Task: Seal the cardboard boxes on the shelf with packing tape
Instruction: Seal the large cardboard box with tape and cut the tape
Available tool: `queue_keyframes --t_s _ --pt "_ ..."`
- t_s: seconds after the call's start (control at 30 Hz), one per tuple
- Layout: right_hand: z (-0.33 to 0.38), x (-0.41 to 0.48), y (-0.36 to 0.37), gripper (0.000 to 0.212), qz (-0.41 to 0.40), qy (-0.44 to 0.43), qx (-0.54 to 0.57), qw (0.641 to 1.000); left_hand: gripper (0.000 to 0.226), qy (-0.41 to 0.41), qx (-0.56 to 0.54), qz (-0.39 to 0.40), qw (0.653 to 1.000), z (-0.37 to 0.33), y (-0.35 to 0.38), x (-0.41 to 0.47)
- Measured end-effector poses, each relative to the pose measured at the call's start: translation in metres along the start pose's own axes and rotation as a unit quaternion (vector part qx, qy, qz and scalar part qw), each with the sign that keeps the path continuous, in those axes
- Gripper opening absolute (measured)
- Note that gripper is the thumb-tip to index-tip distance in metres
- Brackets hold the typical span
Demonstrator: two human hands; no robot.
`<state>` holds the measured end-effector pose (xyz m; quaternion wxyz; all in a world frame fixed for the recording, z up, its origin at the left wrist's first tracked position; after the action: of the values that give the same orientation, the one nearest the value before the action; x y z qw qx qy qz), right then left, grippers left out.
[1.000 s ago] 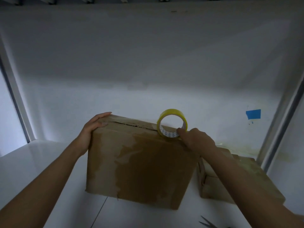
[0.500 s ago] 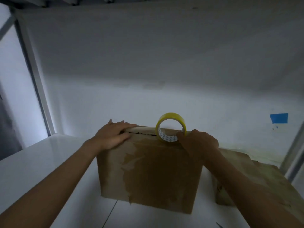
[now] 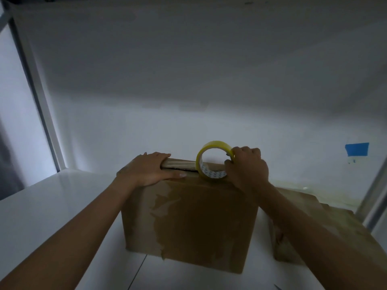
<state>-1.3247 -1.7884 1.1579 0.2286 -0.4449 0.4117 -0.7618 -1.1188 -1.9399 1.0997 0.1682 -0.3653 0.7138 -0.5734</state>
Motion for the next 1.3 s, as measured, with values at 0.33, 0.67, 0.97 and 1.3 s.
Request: queue_keyframes --t_s 0.33,0.67,0.97,1.3 --pt "-0.053 0.046 -0.070 0.030 -0.091 -0.015 -0.019 0.996 0.132 -0.005 0.026 0.013 1.000 0.000 0.001 -0.004" --pt "-0.106 0.041 -0.064 0.028 -0.069 -0.011 -0.099 0.993 0.131 -0.012 0.038 0.030 0.999 0.007 0.007 -0.004" --pt "-0.133 0.024 -0.033 0.035 0.007 0.000 -0.106 0.994 0.134 -0.015 0.025 0.027 0.999 0.005 0.007 -0.007" --pt "-0.141 0.019 -0.016 0.026 0.028 0.015 -0.121 0.992 0.124 0.006 0.037 0.005 0.999 0.002 0.003 -0.006"
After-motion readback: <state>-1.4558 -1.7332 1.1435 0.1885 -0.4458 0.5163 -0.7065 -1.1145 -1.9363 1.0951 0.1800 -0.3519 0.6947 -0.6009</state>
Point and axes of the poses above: each hand's wrist, its own x-axis towards the middle knuckle, its own y-axis out of the palm, z = x × y, the point moved 9 cm from there along x, towards the middle knuckle, and after that the axes turned 7 degrees about y, right-handed, at the moved point
